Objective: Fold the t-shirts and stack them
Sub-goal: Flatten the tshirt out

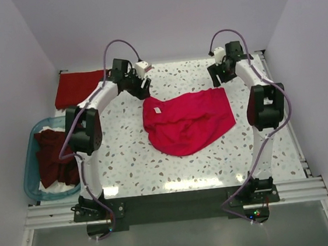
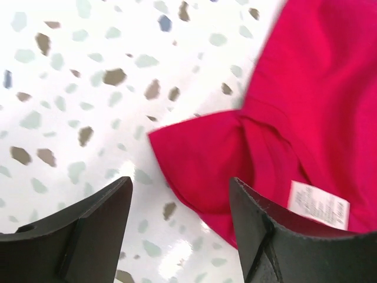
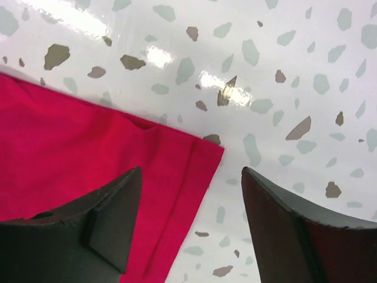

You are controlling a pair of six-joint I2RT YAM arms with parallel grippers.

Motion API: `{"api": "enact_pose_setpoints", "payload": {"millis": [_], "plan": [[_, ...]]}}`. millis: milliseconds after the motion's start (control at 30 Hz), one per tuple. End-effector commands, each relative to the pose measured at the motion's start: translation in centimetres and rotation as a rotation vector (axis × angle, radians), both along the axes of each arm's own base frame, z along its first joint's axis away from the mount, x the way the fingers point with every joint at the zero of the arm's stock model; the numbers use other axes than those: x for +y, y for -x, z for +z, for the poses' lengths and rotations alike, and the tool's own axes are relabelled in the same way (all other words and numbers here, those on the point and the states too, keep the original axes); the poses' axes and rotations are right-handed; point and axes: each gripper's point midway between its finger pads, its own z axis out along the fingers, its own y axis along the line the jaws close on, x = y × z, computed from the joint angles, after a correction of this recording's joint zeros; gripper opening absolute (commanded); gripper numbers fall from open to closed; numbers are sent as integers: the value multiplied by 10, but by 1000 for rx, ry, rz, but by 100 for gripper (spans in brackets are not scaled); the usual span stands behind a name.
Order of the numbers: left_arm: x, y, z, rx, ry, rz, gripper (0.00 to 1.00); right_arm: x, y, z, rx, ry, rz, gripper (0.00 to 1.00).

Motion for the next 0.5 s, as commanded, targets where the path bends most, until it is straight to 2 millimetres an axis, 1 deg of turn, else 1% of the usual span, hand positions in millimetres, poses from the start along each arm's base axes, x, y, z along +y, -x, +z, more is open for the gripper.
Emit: {"api": "enact_pose_setpoints", "payload": {"millis": [0,33,67,100,133,167,200,233,333,367,433,467], "plan": [[4,-40,3,-68,-18,64,71,-6,-32,6,-86,22,-20,70],[4,-50,10,-88,-20,71,70,-6,-35,3,-84,20,-14,70],[4,-51,4,-68,-31,73,70,-6,-36,0,-80,21,-9,69],[5,-53,-12,-38,-43,76,70,-6,-38,-7,-68,27,-4,69],[4,-59,-8,-49,-45,80,71,-5,-38,-10,-62,22,3,69],[4,-61,-13,-36,-50,90,71,-4,-36,-15,-42,18,14,68],[5,-61,-22,-24,-58,92,73,-3,-34,-19,-31,15,22,68],[7,-61,-26,-22,-69,97,74,0,-32,-23,-18,7,32,68],[10,-60,-41,0,-99,108,76,3,-21,-37,27,-7,53,65],[11,-58,-49,16,-111,108,76,4,-14,-43,51,-14,61,63],[13,-54,-59,34,-132,111,76,4,-10,-48,67,-11,73,60],[13,-52,-64,44,-144,107,76,6,-5,-52,85,-15,83,56]]}}
